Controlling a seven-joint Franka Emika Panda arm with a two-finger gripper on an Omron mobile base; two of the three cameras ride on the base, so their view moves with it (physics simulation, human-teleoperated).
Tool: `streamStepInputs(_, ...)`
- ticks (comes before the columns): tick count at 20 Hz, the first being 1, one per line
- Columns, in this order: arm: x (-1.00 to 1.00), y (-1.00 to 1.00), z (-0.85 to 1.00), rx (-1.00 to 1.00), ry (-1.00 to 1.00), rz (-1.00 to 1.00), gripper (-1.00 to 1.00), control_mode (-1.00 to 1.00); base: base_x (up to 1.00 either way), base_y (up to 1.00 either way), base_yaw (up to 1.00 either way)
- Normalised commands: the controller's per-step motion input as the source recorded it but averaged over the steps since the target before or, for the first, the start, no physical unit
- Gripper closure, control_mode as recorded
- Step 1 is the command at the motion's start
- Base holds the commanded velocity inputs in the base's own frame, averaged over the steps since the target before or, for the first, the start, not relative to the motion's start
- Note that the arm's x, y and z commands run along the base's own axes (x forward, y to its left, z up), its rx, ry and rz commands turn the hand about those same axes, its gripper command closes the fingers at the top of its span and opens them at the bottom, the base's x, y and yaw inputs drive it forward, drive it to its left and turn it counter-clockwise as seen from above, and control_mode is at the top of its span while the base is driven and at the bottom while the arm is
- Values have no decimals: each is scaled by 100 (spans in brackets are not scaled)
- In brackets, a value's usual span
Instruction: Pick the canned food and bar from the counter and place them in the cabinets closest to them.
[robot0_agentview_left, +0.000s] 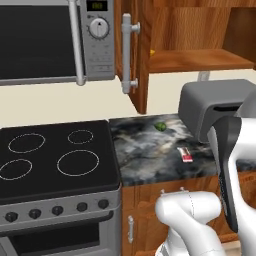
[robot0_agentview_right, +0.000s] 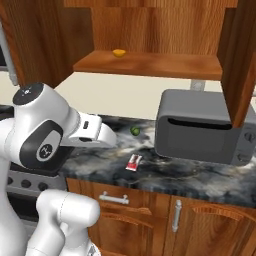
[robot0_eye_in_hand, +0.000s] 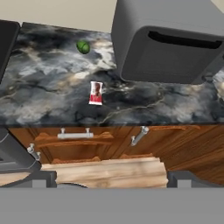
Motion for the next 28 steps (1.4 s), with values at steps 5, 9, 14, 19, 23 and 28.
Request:
streamStepInputs(5,0,0,0,0,0,0,-100,100,32,-26,0)
streamStepInputs(9,0,0,0,0,0,0,-100,100,45,-14,2)
streamStepInputs(14,0,0,0,0,0,0,-100,100,48,-14,2)
streamStepInputs(19,0,0,0,0,0,0,-100,100,40,-15,2)
streamStepInputs(23,0,0,0,0,0,0,-100,100,28,-11,1)
streamStepInputs(28,0,0,0,0,0,0,-100,100,22,-9,2)
